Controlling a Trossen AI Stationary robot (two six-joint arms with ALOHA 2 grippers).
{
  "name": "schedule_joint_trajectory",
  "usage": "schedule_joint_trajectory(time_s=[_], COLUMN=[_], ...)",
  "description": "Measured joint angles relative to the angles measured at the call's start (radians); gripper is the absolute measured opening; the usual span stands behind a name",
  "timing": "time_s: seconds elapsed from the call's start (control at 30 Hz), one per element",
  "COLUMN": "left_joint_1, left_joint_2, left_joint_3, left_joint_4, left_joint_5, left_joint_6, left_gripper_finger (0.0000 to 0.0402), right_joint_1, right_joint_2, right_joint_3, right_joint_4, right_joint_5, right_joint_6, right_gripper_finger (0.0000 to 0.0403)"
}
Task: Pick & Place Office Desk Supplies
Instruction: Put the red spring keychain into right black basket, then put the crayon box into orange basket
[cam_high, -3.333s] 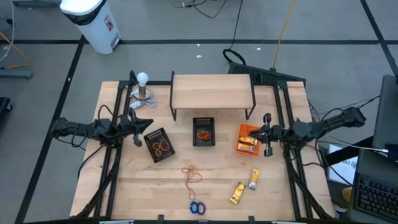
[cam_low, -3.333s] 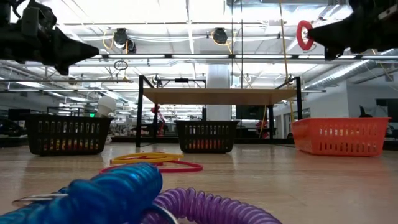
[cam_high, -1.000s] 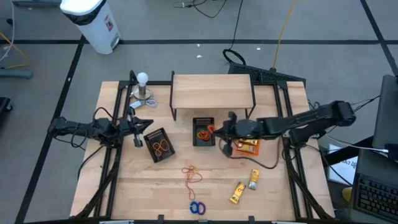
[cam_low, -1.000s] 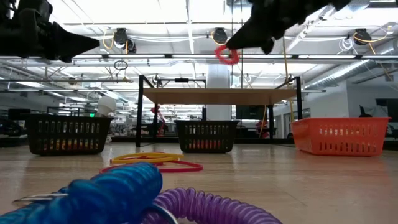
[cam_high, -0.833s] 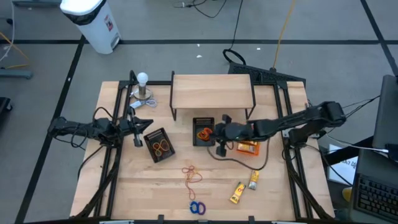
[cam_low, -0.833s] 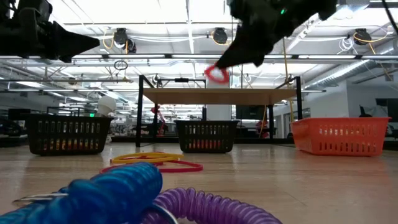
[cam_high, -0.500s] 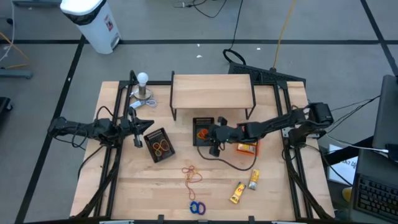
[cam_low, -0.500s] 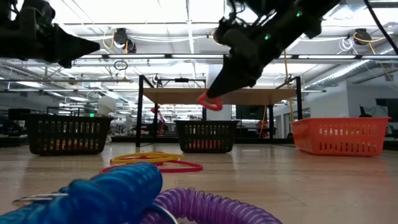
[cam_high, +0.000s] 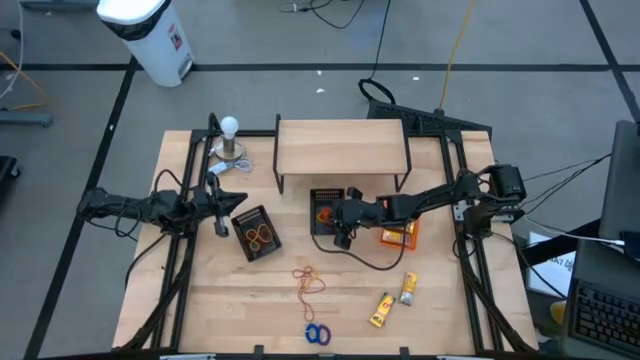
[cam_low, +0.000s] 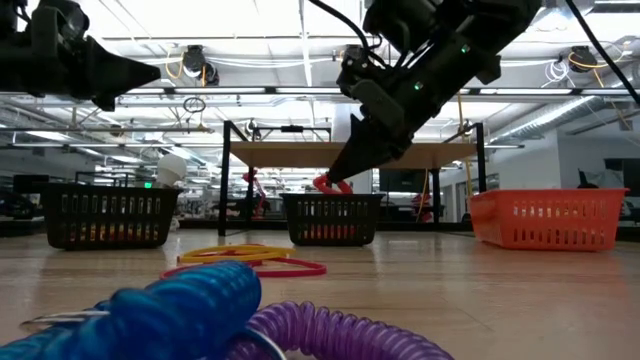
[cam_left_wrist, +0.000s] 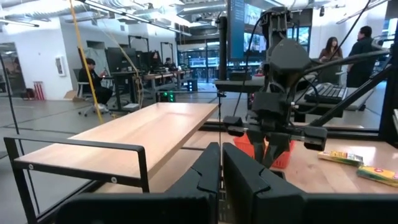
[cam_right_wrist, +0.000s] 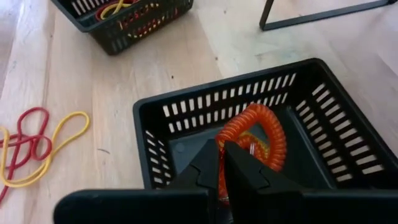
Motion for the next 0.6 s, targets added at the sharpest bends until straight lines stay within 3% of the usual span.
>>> schedule_joint_trajectory(time_s=[0.33,0.6], left_joint_1=[0.0,0.0], left_joint_2=[0.0,0.0], left_joint_3=[0.0,0.0], left_joint_4=[0.001,0.002], left_joint_5=[0.0,0.0], left_joint_6=[-0.027,-0.011], left_gripper_finger=[0.0021,0.0021], right_joint_1=[-0.001,-0.013], right_joint_2=[0.001,0.0], right_joint_3=[0.0,-0.001], right_joint_4=[0.01,0.047], right_joint_5=[0.0,0.0], right_joint_6=[-0.027,-0.02], right_gripper_finger=[0.0013,0.0101])
